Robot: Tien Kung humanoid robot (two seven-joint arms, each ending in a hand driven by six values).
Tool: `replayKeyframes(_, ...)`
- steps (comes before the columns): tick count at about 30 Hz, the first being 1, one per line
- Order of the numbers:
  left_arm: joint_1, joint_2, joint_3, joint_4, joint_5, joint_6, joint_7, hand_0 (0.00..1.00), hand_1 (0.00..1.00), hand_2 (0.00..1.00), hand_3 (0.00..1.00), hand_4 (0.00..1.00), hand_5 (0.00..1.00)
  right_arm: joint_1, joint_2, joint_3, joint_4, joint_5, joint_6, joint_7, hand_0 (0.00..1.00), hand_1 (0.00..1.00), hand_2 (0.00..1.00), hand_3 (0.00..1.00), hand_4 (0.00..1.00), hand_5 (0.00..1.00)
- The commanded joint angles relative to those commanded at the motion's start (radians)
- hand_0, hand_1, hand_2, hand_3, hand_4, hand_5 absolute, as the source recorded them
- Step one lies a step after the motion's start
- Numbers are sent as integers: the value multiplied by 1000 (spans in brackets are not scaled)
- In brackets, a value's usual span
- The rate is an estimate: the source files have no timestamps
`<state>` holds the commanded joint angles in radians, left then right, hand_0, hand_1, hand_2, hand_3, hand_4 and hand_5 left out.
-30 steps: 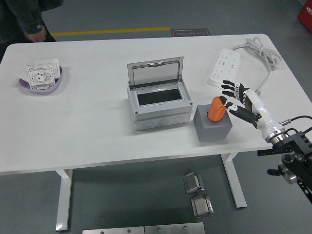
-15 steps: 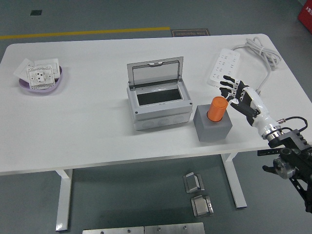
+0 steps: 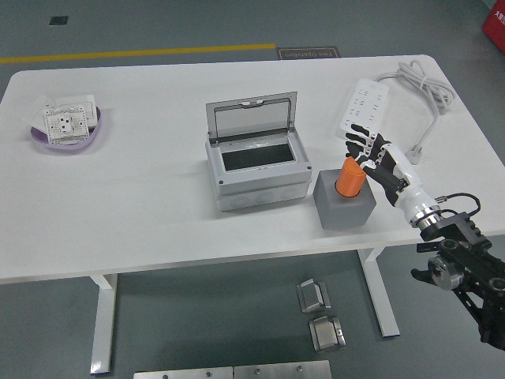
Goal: Pick up the cylinder from the cube,place it in the box,flap close box
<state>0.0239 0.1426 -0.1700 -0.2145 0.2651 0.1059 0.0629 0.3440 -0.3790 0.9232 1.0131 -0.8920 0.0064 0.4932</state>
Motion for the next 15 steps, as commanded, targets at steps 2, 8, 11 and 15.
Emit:
replayKeyframes(2, -1, 0, 1, 0, 0, 0, 0, 716, 700, 639, 675, 663, 323, 0, -1, 0, 3, -23, -2, -8, 835, 945, 978, 998, 579, 43)
replayKeyframes(8, -5, 0, -4, -1, 8, 0, 0, 715, 700, 640, 675, 662, 321, 3, -3, -3, 7, -65, -1, -29, 892, 992, 998, 998, 540, 2)
replayKeyframes(11, -7, 1, -7, -1, 11, 0, 0, 715, 700, 640, 675, 662, 321, 3, -3, -6, 6, -71, -1, -34, 892, 992, 998, 998, 540, 2)
replayKeyframes(15, -7, 0, -3, -1, 10, -1, 1, 713, 700, 639, 674, 660, 317, 2, -2, -15, 4, -75, -3, -39, 902, 998, 998, 998, 536, 2)
